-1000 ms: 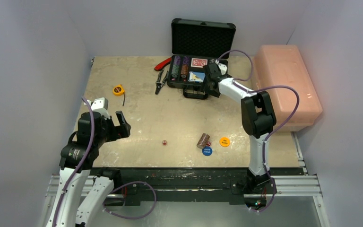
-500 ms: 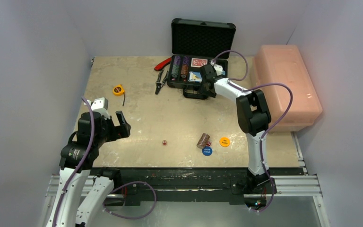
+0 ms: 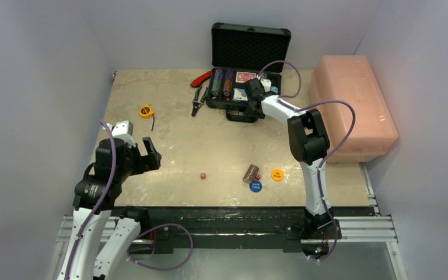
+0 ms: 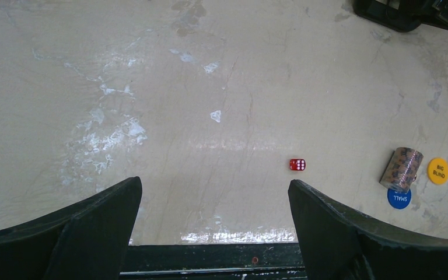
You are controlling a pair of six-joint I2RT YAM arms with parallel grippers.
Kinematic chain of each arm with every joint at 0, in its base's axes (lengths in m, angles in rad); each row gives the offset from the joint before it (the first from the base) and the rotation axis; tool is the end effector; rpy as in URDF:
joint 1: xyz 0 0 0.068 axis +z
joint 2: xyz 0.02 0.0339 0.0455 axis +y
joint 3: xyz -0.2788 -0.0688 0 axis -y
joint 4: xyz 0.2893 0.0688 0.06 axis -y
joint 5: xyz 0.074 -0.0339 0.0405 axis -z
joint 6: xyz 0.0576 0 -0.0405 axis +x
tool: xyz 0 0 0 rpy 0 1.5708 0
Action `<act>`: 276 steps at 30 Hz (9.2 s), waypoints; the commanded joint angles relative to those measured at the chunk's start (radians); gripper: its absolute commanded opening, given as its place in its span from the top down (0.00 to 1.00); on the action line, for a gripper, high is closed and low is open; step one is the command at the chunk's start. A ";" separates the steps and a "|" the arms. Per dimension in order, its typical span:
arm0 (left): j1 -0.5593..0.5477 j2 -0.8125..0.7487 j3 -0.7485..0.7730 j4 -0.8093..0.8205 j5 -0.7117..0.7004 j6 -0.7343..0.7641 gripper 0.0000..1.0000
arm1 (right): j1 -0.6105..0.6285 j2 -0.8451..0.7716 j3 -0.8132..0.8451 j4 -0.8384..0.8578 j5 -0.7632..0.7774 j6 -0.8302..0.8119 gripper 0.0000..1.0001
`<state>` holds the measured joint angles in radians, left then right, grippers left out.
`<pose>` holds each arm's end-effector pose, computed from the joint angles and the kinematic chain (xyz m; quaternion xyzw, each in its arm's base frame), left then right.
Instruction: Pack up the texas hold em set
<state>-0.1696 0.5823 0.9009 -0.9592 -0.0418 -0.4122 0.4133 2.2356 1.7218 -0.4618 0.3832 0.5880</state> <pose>0.1468 -0.0227 0.3358 -0.1174 0.8859 -0.1107 0.4349 0.5076 0.1991 0.1375 0.1375 0.9301 -0.0215 0.3399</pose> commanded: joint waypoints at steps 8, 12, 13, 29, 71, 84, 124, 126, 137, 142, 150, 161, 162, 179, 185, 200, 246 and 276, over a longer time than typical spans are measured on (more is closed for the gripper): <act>0.008 -0.009 -0.004 0.029 -0.004 -0.014 0.03 | 0.036 -0.105 -0.153 -0.050 0.038 -0.037 0.99; 0.008 -0.007 -0.005 0.029 -0.002 -0.014 0.03 | 0.069 -0.173 -0.261 -0.034 0.036 -0.028 1.00; 0.008 -0.007 -0.005 0.029 -0.002 -0.014 0.03 | 0.076 -0.191 -0.286 -0.029 0.036 -0.022 1.00; 0.008 -0.007 -0.006 0.029 -0.002 -0.016 0.03 | 0.216 -0.380 -0.532 -0.052 -0.003 0.112 1.00; 0.007 -0.083 -0.004 0.009 0.009 0.001 0.03 | 0.386 -0.749 -0.591 -0.433 -0.041 0.654 0.05; 0.007 -0.111 -0.008 0.010 0.004 -0.001 0.03 | 0.411 -0.674 -0.642 -0.429 -0.049 0.754 0.20; 0.007 -0.086 -0.008 0.008 -0.014 -0.006 0.02 | 0.410 -0.472 -0.554 -0.363 -0.070 0.660 0.48; 0.007 -0.084 -0.008 0.008 -0.014 -0.005 0.02 | 0.410 -0.475 -0.557 -0.359 -0.070 0.658 0.50; 0.007 -0.076 -0.008 0.006 -0.013 -0.005 0.02 | 0.410 -0.540 -0.511 -0.330 0.003 0.530 0.95; 0.007 -0.076 -0.008 0.006 -0.016 -0.007 0.02 | 0.410 -0.564 -0.411 -0.381 0.105 0.424 1.00; 0.007 -0.079 -0.006 0.003 -0.023 -0.007 0.02 | 0.375 -0.585 -0.233 -0.451 0.357 0.265 1.00; 0.007 -0.078 -0.006 -0.001 -0.029 -0.011 0.02 | 0.177 -0.683 -0.225 -0.138 0.295 -0.105 1.00; 0.007 -0.079 -0.006 0.000 -0.030 -0.011 0.03 | 0.160 -0.686 -0.226 -0.110 0.274 -0.136 1.00; 0.005 -0.059 -0.004 -0.001 -0.030 -0.010 0.02 | -0.054 -0.432 0.042 -0.072 0.090 -0.331 1.00; 0.006 -0.056 -0.005 -0.001 -0.034 -0.009 0.02 | -0.087 -0.337 0.135 -0.095 0.044 -0.354 1.00; 0.007 -0.035 -0.003 0.000 -0.035 -0.006 0.03 | -0.128 -0.186 0.232 -0.120 -0.004 -0.370 1.00; 0.007 -0.016 -0.003 0.001 -0.029 -0.004 0.02 | -0.165 -0.132 0.016 -0.130 -0.170 -0.254 1.00; 0.007 -0.030 -0.003 0.003 -0.020 0.000 0.03 | -0.166 -0.207 -0.016 -0.216 -0.294 -0.207 0.37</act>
<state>-0.1696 0.5602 0.9005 -0.9741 -0.0605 -0.4099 0.2230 2.0975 1.7248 -0.5877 0.1703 0.3653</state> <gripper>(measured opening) 0.975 0.587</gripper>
